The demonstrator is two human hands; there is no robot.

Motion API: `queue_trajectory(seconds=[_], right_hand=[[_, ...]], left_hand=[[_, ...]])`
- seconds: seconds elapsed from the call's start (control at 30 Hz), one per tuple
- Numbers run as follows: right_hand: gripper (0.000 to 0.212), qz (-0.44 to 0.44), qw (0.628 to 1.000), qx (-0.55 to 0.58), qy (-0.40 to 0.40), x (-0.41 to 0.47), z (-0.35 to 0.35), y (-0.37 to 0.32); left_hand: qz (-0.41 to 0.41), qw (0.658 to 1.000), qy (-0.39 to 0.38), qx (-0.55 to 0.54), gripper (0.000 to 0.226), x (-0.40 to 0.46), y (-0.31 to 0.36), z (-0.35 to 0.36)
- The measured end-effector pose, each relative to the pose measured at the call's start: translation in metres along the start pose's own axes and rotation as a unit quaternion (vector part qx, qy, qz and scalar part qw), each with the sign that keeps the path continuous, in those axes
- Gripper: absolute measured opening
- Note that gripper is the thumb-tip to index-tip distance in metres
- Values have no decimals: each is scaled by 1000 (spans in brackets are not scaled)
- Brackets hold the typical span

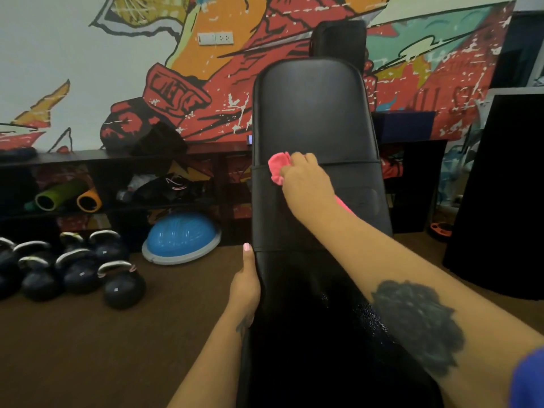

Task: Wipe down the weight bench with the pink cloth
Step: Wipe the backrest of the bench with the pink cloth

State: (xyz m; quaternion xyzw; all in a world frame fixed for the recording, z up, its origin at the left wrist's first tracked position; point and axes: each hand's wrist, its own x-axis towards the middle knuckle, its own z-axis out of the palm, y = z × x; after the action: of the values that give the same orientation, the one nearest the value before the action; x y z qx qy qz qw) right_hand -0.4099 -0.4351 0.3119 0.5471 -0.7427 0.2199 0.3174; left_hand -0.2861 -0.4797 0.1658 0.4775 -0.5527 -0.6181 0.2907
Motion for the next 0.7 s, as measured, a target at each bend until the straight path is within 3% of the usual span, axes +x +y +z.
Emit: queue_trajectory(seconds=[0.1, 0.2, 0.27, 0.43, 0.5, 0.63, 0.7], right_hand=[[23, -73, 997, 30, -16, -2, 4, -18], [21, -175, 980, 30, -88, -32, 2, -5], [19, -164, 982, 38, -81, -45, -5, 15], [23, -28, 999, 2, -43, -24, -6, 30], [22, -54, 998, 24, -20, -26, -1, 14], [26, -159, 978, 58, -121, -72, -1, 1], [24, -175, 973, 80, -128, -92, -7, 15]], left_hand=[[5, 1000, 4, -1, 98, -2, 0, 0], [30, 999, 3, -12, 103, -1, -2, 2], [30, 999, 3, -11, 99, -3, -2, 1], [8, 1000, 12, -9, 98, -6, 2, 0], [9, 1000, 13, -23, 103, -8, 2, 1], [33, 998, 1, -53, 105, -8, 0, 3], [21, 997, -17, -69, 102, -7, 2, 0]])
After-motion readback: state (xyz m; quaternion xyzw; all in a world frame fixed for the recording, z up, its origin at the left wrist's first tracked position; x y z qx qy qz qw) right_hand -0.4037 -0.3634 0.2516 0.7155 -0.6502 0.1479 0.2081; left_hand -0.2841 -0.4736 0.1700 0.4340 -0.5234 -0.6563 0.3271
